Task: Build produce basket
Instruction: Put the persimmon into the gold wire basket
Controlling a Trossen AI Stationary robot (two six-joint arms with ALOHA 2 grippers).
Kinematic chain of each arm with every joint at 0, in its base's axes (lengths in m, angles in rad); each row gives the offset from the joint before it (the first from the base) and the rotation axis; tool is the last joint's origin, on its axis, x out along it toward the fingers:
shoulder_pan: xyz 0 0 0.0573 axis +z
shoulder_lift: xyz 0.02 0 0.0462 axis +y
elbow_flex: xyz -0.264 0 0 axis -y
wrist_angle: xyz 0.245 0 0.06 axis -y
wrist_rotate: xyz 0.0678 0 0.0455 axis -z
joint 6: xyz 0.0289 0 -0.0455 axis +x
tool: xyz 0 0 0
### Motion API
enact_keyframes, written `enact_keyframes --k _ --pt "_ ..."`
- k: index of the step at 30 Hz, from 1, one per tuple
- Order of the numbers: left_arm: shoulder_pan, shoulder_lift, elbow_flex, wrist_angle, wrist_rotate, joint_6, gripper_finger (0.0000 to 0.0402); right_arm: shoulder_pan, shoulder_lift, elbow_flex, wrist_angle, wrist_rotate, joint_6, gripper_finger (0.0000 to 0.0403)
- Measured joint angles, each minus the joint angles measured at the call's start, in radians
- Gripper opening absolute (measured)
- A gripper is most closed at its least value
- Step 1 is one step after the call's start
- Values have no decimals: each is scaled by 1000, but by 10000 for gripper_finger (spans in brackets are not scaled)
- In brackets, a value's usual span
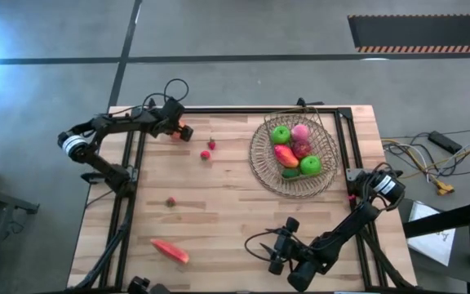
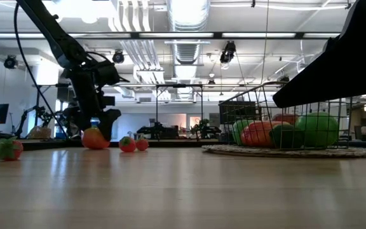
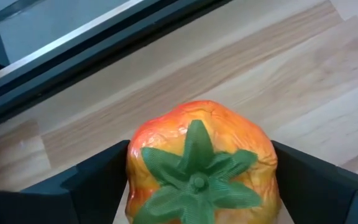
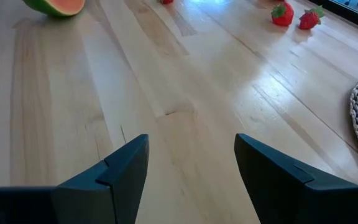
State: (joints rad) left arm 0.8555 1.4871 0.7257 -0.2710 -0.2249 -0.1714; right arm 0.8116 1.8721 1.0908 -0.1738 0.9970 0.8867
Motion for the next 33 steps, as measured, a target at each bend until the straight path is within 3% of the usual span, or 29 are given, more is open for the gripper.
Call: enact_keyframes --k 10,18,24,33 --pt "-41 -40 -1 -38 41 60 343 23 -3 0 -1 18 -9 228" --pt "-173 -121 23 -62 60 76 316 61 -51 0 -8 35 -8 228" --pt "-369 -137 70 -63 103 82 314 79 -96 0 -12 53 -41 228" --pt "-779 -39 213 -2 99 79 313 117 -134 0 -58 52 3 228"
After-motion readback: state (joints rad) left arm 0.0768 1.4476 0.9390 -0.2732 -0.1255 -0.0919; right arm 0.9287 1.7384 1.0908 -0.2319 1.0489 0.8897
